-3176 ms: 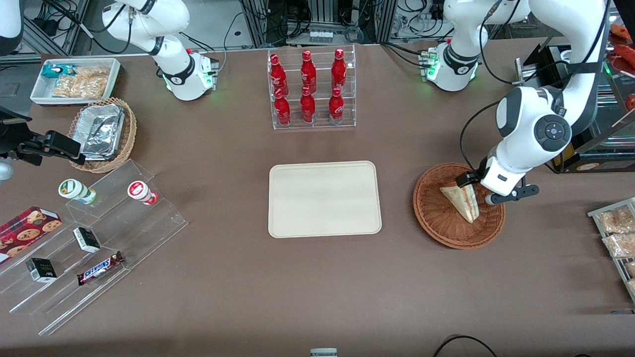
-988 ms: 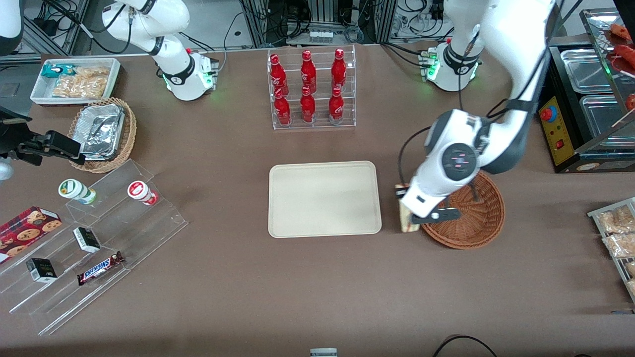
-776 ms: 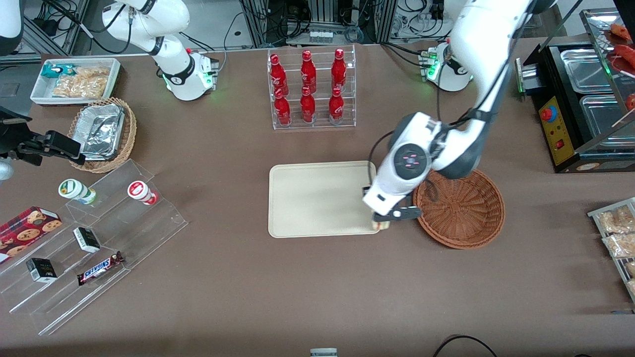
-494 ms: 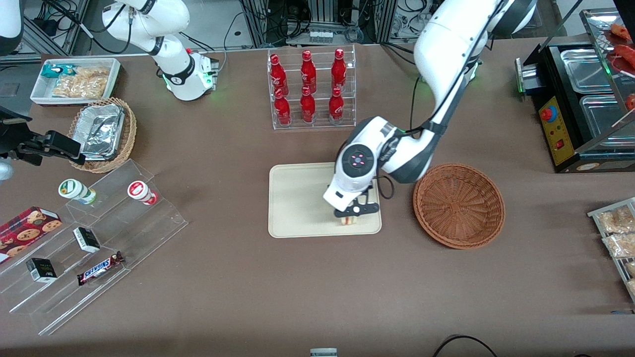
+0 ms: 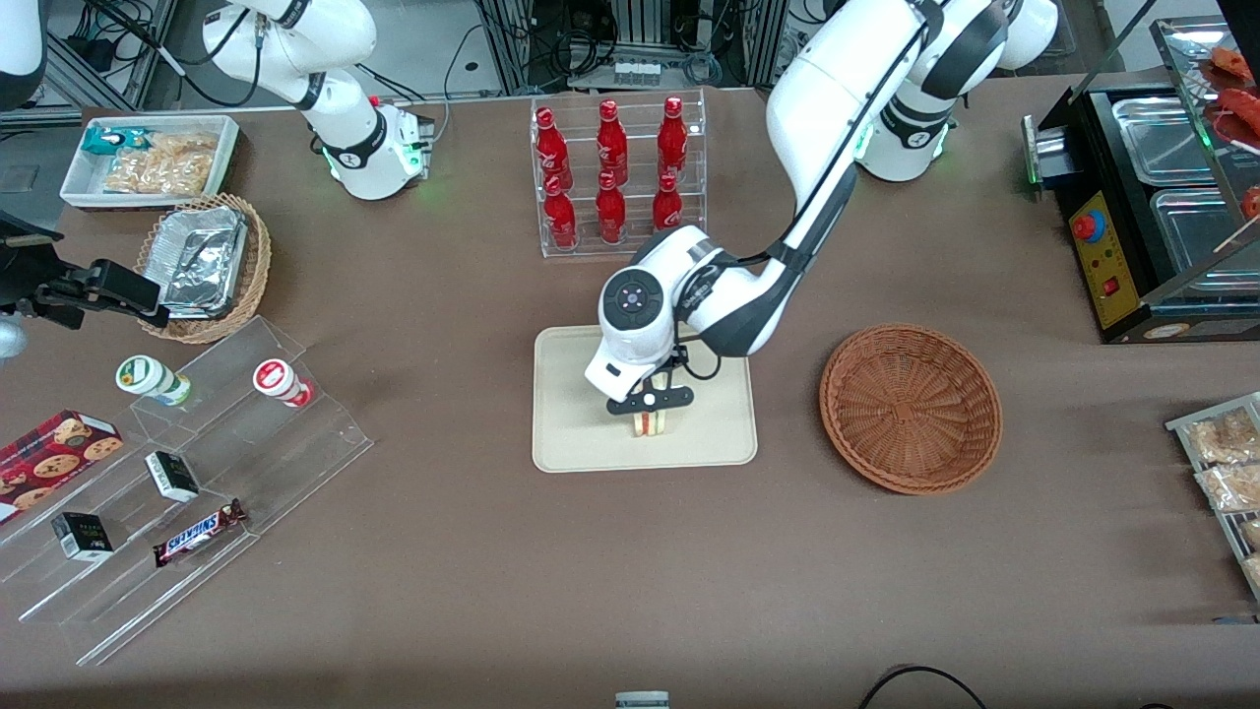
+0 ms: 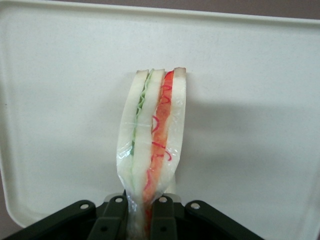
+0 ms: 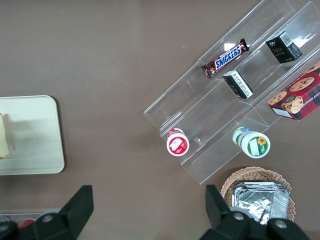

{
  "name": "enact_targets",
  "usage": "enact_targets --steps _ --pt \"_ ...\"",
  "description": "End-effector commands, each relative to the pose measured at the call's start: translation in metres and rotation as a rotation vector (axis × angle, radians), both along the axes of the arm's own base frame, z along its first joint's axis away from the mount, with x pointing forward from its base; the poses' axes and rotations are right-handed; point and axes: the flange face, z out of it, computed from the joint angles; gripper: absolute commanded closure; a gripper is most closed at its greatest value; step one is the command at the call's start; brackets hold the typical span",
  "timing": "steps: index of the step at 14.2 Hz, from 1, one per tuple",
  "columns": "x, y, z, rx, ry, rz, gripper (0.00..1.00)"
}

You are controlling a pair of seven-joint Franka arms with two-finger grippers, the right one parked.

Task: Place sandwich from basket to tray

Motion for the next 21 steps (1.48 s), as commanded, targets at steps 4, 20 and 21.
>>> enact_targets --steps 4,20,21 --pt "0.006 -0.007 0.009 0.031 -0.052 -0.007 0.00" --pt "0.090 0.274 0.183 0.028 0.033 0.091 0.00" --pt "0.089 0.294 0.193 0.019 0.038 0.078 0.00"
